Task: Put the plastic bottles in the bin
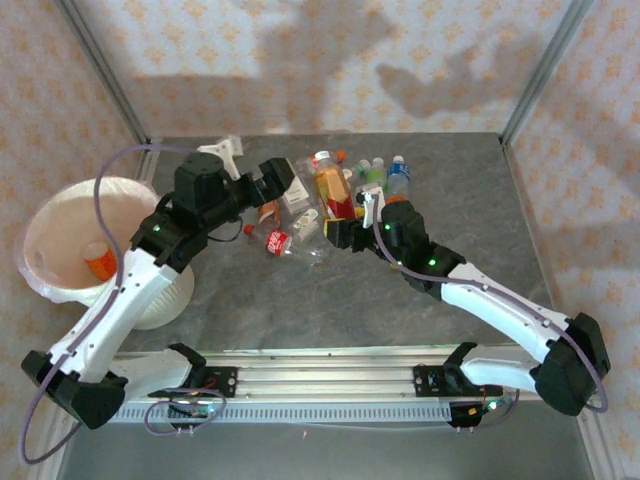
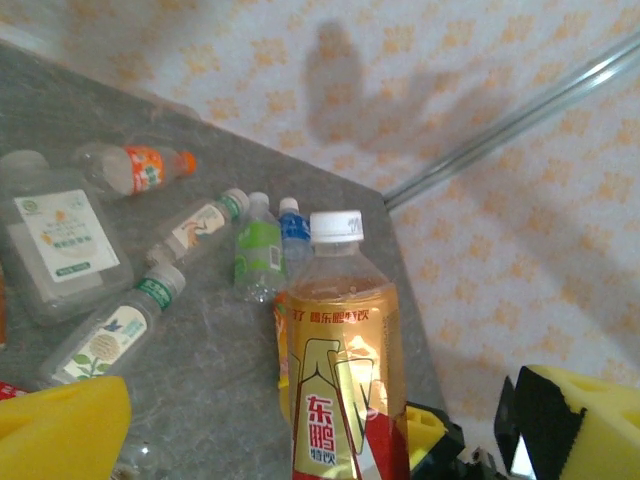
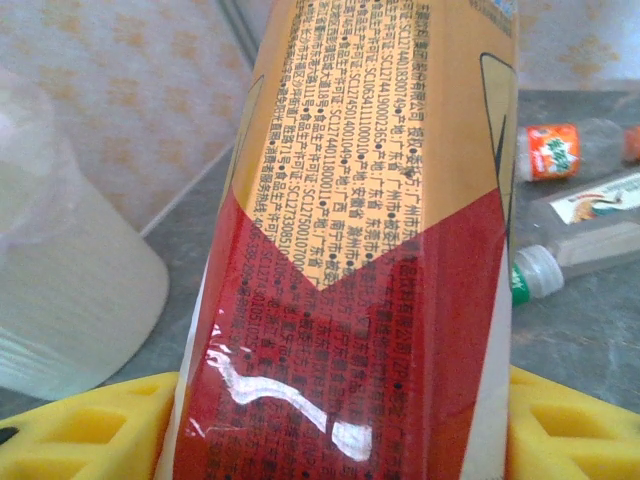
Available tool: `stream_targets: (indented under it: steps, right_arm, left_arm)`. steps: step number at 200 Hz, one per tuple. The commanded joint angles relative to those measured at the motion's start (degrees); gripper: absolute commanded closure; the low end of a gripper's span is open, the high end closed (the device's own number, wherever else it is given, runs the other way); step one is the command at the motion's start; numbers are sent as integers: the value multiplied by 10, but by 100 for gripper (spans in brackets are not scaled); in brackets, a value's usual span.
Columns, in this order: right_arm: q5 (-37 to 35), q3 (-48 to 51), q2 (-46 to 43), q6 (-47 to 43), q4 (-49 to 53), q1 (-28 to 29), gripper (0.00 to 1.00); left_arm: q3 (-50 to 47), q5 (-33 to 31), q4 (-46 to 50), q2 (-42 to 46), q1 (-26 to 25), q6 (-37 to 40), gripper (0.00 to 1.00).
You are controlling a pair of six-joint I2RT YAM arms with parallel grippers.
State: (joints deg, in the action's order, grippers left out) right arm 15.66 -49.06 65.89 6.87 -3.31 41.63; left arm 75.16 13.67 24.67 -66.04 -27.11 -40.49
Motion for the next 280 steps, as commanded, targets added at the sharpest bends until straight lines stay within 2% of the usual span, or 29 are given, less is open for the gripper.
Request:
stream_targets:
  steps: [1, 26, 53, 75, 87, 132, 164, 181, 226, 248, 280]
  right_arm:
    - [40, -10, -16, -15, -34, 8, 46]
    - [58, -22, -16, -19, -33, 11, 46]
    - [81, -33, -16, -23, -32, 15, 46]
    - [82, -38, -17, -21, -36, 20, 46]
    - [81, -38, -19, -21, -37, 23, 46]
    - [83, -38, -25, -14, -50, 28, 46]
    - [78, -32, -34, -1, -77, 30, 46]
    - [74, -28, -36, 3, -89, 30, 46]
    - [74, -26, -33, 4, -84, 30, 45]
    - [70, -28, -34, 8, -77, 30, 42]
    - [72, -31, -37, 11, -54, 30, 29]
  left_arm:
    - [33, -49, 5, -21, -33, 32, 0]
    - [37, -53, 3, -44, -52, 33, 0]
    - [34, 33, -38, -70, -63, 48, 0]
    - [66, -44, 30, -91, -83, 75, 0]
    - [69, -62, 42, -98, -83, 73, 0]
    - [92, -34, 64, -131, -83, 81, 0]
    - [89, 0, 39, -142, -83, 81, 0]
    - [88, 15, 24, -146, -83, 77, 7]
    - [70, 85, -43, -132, -83, 82, 31]
    - [70, 79, -42, -123, -83, 90, 39]
    - [65, 46, -42, -111, -83, 95, 44]
